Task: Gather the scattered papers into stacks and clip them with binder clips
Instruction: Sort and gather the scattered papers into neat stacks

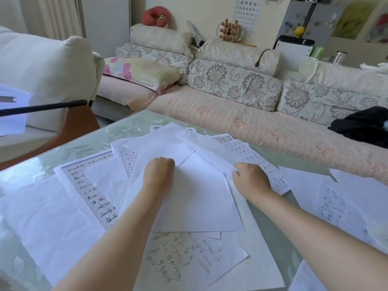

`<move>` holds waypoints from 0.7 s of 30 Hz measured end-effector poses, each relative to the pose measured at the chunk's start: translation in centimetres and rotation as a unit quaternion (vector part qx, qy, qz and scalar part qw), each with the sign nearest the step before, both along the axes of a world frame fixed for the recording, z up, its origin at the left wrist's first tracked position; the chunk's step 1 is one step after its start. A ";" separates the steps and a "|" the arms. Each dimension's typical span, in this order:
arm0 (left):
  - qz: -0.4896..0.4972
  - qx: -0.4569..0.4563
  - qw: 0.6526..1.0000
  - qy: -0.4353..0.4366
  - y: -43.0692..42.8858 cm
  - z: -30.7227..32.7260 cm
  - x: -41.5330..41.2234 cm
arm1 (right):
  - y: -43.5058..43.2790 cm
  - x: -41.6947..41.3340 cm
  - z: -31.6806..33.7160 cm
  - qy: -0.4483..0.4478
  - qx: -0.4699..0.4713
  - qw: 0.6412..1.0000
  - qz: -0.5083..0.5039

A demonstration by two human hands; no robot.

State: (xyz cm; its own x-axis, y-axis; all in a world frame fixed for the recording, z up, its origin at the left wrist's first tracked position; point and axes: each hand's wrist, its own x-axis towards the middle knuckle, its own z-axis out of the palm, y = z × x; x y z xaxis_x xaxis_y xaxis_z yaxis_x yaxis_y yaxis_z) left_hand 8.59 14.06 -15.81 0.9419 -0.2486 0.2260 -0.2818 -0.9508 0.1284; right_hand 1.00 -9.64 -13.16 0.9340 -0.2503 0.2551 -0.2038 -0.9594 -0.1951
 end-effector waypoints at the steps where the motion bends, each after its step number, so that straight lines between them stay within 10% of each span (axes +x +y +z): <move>1: 0.005 -0.037 0.999 0.003 0.1 -0.3 0.3 | 0.1 -0.1 0.0 -0.006 0.006 1.000 -0.004; 6: 0.039 -0.104 0.993 0.030 -0.2 -1.5 1.8 | 0.9 -1.3 0.0 -0.005 -0.005 1.000 0.011; 15: -0.010 0.099 0.995 -0.029 -0.4 0.1 1.4 | 3.5 -1.5 0.1 0.011 -0.097 0.992 0.076; 21: 0.046 -0.083 0.993 -0.072 -0.2 1.4 1.6 | 6.0 -3.0 1.0 0.146 -0.075 0.986 0.024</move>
